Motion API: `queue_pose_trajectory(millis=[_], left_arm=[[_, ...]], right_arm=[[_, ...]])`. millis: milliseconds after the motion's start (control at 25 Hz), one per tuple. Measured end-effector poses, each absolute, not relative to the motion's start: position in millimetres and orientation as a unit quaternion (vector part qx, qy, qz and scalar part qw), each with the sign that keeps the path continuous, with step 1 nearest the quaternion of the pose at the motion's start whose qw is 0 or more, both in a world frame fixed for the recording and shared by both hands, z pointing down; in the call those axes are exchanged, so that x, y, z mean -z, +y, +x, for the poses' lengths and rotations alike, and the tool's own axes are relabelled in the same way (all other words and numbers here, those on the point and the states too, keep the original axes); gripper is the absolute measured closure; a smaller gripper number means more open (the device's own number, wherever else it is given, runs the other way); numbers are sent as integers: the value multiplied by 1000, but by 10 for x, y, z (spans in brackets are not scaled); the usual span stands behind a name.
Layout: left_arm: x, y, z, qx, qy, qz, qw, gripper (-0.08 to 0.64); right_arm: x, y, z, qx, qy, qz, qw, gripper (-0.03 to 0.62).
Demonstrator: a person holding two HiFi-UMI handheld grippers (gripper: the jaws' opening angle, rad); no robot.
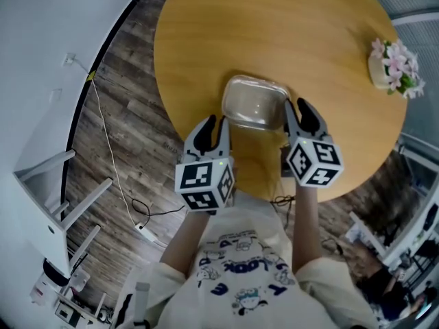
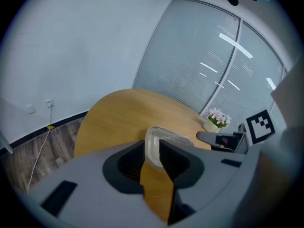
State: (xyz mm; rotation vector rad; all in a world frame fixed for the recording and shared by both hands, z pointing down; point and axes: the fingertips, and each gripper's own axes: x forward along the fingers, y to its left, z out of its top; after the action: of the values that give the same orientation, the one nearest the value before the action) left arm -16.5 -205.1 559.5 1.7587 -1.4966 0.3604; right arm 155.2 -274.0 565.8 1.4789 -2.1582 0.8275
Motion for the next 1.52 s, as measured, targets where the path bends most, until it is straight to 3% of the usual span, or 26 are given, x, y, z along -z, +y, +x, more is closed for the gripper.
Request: queue_pose_trajectory(millis=[320,880,1520], left_arm=[[-5839,-1979,-54,-130,-565,680,449,432],[-6042,-1937,-7,-93,-555,649,512,431],[-6038,-1961,75,-82,-545,660,511,436]], right_arm=[[-5788,-2807,1518,-325,-777,503,193,433],[-5944,-2894,1425,-358,-791,459,186,430],[-5923,-2873,1403,-340,-806,445,192,441]])
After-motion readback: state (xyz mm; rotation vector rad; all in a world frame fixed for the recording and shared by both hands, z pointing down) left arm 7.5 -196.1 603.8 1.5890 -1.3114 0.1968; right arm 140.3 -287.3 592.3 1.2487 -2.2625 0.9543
